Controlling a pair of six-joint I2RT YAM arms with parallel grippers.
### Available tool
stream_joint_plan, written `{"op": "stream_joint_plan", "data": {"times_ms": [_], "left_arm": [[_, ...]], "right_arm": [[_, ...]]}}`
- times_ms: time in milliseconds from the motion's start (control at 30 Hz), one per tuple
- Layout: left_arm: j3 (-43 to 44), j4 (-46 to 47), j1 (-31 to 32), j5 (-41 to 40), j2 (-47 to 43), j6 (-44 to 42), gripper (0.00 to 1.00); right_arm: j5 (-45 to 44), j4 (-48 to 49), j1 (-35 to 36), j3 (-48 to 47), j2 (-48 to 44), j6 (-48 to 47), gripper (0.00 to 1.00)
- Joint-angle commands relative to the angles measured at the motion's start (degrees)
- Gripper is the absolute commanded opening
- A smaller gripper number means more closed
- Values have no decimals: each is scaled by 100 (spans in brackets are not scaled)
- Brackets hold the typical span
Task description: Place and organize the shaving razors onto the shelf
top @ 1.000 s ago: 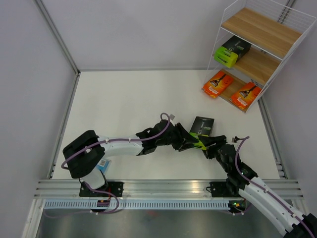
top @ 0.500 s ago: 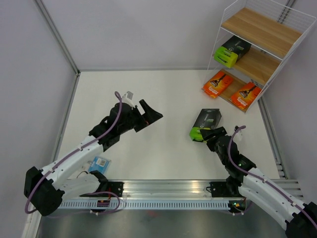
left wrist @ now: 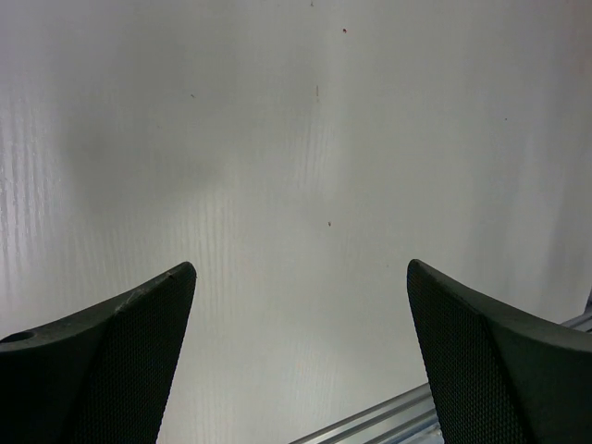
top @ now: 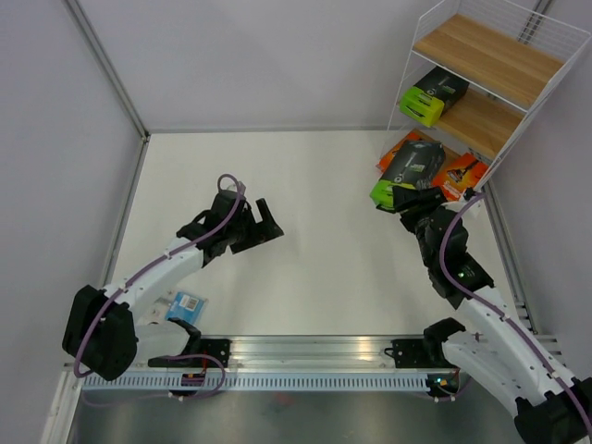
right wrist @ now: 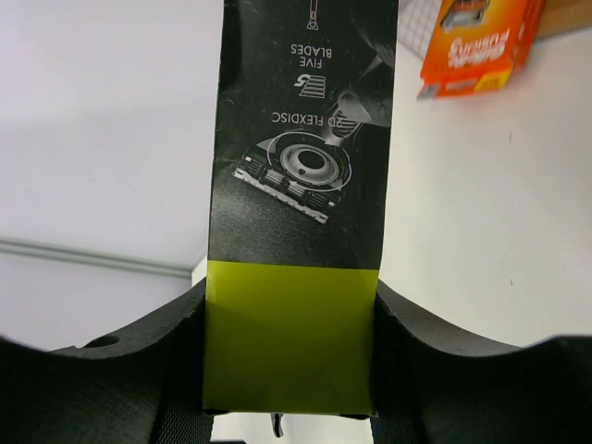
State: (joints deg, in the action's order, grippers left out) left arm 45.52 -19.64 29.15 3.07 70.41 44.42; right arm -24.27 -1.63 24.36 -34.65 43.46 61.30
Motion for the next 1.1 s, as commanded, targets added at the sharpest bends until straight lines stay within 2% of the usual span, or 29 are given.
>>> {"op": "stream_joint_plan", "data": {"times_ms": [0, 100, 233, 267, 333, 600, 700, 1067], "left_arm": [[387, -66, -84, -35, 87, -522, 100], [493, -66, -137, 35, 174, -593, 100], [660, -84, -190, 106, 289, -750, 100], [695, -110, -207, 106, 332, -777, 100], [792, -137, -260, 115, 368, -839, 100], [932, -146, -313, 273, 535, -874, 100], [968, -154, -313, 343, 588, -874, 100], [968, -154, -322, 519, 588, -962, 100]], "right_arm": [[-17, 348, -352, -603, -22, -267, 27], [335, 531, -774, -867, 197, -469, 21], [1309, 953, -1450, -1052, 863, -400, 16], [1729, 1041, -1800, -1122, 979, -338, 15], [1926, 1182, -2057, -1297, 1216, -311, 14], [1856, 1217, -2401, -1711, 1490, -461, 15], [2083, 1314, -2620, -1720, 1490, -312, 15], [1689, 656, -2621, -1720, 804, -171, 16]]}}
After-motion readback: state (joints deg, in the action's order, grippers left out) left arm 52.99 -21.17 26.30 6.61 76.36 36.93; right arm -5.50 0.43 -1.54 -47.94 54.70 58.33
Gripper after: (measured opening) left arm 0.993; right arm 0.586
